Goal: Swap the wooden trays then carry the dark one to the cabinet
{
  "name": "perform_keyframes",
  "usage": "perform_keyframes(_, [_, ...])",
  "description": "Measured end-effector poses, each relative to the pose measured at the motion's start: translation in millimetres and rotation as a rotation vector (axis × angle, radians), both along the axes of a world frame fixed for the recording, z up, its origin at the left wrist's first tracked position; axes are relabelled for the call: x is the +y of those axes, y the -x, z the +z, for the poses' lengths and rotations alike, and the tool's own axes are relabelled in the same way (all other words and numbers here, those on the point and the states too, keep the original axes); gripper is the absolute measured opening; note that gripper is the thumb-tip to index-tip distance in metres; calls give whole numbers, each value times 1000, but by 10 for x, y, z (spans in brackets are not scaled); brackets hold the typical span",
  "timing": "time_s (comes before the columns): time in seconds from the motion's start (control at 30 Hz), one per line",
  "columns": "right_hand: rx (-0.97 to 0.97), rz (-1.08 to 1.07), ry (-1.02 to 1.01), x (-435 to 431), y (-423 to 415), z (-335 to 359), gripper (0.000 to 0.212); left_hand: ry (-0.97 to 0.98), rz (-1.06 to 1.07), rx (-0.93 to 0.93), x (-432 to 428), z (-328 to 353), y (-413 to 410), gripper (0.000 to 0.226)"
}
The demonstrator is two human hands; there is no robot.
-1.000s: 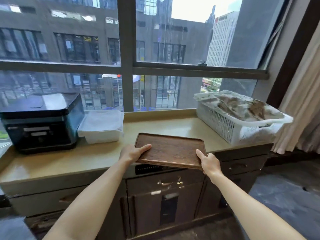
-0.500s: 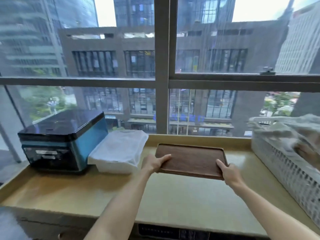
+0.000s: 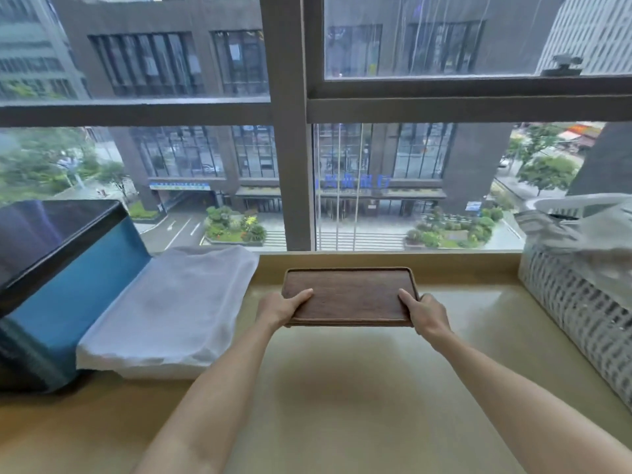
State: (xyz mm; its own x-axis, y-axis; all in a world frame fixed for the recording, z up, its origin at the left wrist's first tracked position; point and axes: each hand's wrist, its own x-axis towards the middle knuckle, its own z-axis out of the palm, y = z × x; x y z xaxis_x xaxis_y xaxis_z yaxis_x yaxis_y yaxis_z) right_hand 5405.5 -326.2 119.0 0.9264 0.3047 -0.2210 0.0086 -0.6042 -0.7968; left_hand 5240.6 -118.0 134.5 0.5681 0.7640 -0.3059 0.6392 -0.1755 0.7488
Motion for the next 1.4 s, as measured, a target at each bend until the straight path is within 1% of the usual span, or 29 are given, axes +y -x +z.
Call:
perform_keyframes(0.2, [47,4,3,254,-352,-184,43,-2,-23,32,290,-266,-380,61])
perform_keyframes(0.33, [66,26,25,355,-546,-255,42,-59,-62,112,414,-419,-581,68])
perform_keyframes(0.47, [69,40,55,392,-728,-338,51,-118,-98,190,482,-528,-775,63])
perform_keyframes(0.67, [39,51,110,381,-946,-479,51,-149,-171,278,547,-651,-1014,63])
perform_keyframes(0.8, [-6,87,184,355,-1031,-527,49,-155,-229,290,593,-723,-1102,61])
perform_keyframes(0.9, [-33,112,241,348,-1040,-535,46,-180,-229,296,597,-726,-1128,60])
perform_keyframes(1.1, [-142,196,431,369,-1024,-496,54,-298,-243,362,580,-686,-1142,64])
perform_keyframes(1.23, [-245,263,591,367,-1037,-438,57,-382,-239,388,575,-633,-1153,60])
perform_keyframes(1.33, [-288,291,642,370,-1034,-425,58,-406,-230,395,579,-642,-1171,58])
perform_keyframes(1.4, [-263,282,649,375,-1024,-396,58,-388,-209,388,572,-625,-1178,57])
